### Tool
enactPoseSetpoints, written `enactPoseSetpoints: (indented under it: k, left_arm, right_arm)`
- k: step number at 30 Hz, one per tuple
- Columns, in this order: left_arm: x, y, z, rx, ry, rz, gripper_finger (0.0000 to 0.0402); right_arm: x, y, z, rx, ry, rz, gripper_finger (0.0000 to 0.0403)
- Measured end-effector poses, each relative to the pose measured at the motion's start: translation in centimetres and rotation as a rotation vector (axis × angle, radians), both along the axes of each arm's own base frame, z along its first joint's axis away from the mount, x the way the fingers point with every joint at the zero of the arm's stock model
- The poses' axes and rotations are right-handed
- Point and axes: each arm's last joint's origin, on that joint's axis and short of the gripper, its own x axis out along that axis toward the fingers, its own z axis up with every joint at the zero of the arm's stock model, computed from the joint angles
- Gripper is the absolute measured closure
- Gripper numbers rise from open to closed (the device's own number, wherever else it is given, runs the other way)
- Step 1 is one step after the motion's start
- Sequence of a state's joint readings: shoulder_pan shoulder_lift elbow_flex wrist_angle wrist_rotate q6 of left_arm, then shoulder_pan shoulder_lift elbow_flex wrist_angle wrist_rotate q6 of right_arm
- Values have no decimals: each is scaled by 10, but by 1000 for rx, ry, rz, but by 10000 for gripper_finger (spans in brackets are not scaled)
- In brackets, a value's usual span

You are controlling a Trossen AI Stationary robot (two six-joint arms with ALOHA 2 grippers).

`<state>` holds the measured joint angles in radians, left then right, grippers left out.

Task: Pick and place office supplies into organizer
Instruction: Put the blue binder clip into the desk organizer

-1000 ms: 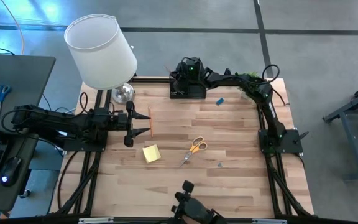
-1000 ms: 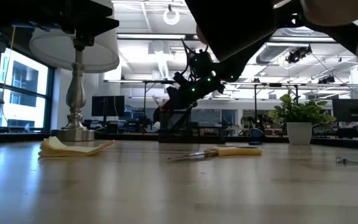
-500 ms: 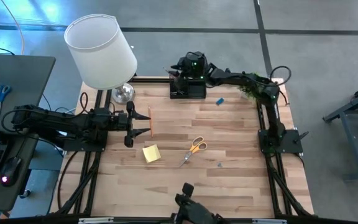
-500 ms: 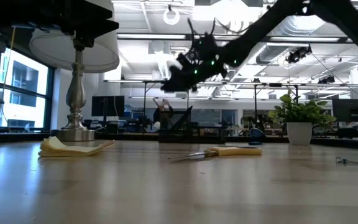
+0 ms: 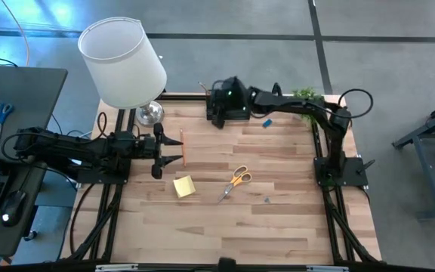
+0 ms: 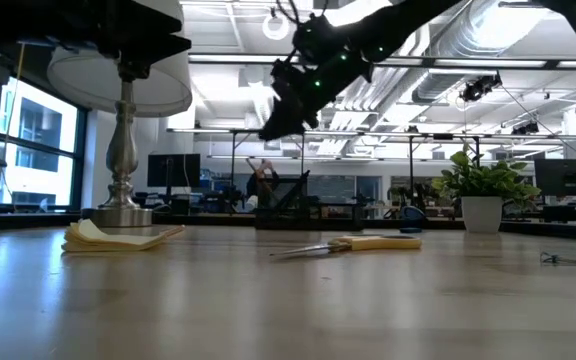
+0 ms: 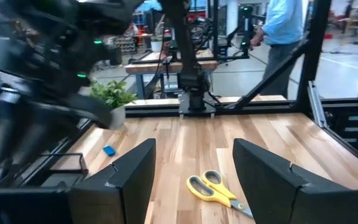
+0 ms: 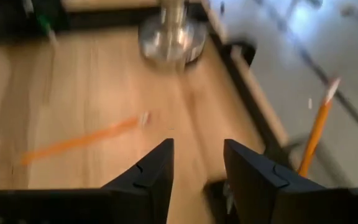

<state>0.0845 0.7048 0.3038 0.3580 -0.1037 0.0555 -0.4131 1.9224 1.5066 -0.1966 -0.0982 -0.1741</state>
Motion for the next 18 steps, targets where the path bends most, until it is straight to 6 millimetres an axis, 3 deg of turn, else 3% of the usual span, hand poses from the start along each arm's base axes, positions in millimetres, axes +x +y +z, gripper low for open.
enactPoseSetpoints:
  k: [10,14,18]
  left_arm:
    - [-1,2,-5,-28,46,86,197]
    - [-1,2,-7,-35,65,87,197]
    - [-1,3,-7,-36,69,106,197]
  right_arm:
    - [2,70,-26,11,313,-20,320]
    - [-16,85,-49,54,334,-36,338]
    - [-45,95,-54,75,243,-112,349]
